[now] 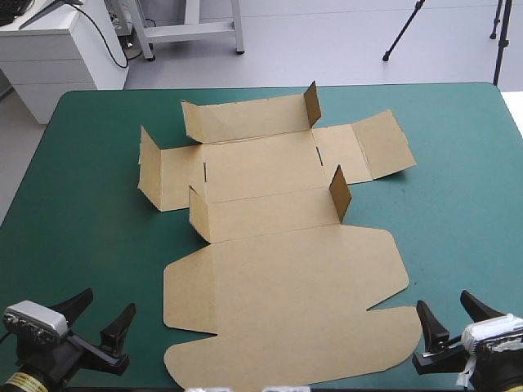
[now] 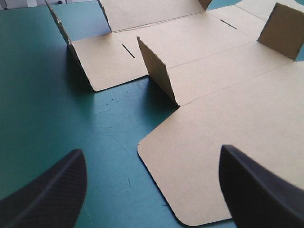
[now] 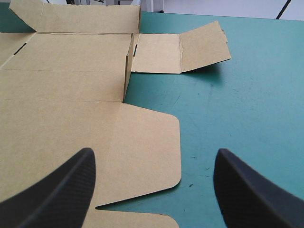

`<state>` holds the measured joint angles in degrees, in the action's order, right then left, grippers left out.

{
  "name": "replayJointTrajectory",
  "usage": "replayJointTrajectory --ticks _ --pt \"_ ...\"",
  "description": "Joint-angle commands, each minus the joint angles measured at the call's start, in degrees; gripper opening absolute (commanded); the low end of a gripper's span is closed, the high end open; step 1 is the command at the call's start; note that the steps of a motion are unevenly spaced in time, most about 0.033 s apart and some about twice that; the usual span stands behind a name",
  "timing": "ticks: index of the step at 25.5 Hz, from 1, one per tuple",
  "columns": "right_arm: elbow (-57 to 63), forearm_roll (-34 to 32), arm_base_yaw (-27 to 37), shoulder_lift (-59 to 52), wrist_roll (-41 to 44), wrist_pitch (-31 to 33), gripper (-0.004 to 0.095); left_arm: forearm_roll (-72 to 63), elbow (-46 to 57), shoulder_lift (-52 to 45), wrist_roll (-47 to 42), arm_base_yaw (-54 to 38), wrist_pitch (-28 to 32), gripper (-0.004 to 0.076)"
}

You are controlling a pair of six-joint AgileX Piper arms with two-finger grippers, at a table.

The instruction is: Fold the box

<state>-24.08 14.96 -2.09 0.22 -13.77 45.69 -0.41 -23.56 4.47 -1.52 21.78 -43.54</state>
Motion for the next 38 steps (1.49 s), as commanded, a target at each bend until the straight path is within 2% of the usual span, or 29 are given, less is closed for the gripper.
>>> replayJointTrajectory --ticks 1,10,16,31,38 --pt "-1.36 0.49 0.38 0.94 -0.20 -3.89 0.0639 -0.32 -1.26 0.74 -0.47 0.20 4.45 0.0545" --pt "-1.36 0.62 0.38 0.94 -0.80 -4.04 0.0639 -0.32 -1.37 0.84 -0.47 0.20 4.45 0.0546" --pt "-2.26 2.15 0.38 5.95 -0.80 -4.78 0.0639 -0.32 -4.10 3.98 -0.47 0.20 4.56 0.0546" --pt "-25.26 5.21 0.38 39.47 -6.25 -4.09 0.0640 0.00 -19.04 24.77 -3.75 0.20 4.32 0.0546" --pt "-38.86 7.98 0.24 56.52 -6.74 2.87 0.0640 0.41 -22.81 29.43 -5.39 0.20 4.32 0.0546"
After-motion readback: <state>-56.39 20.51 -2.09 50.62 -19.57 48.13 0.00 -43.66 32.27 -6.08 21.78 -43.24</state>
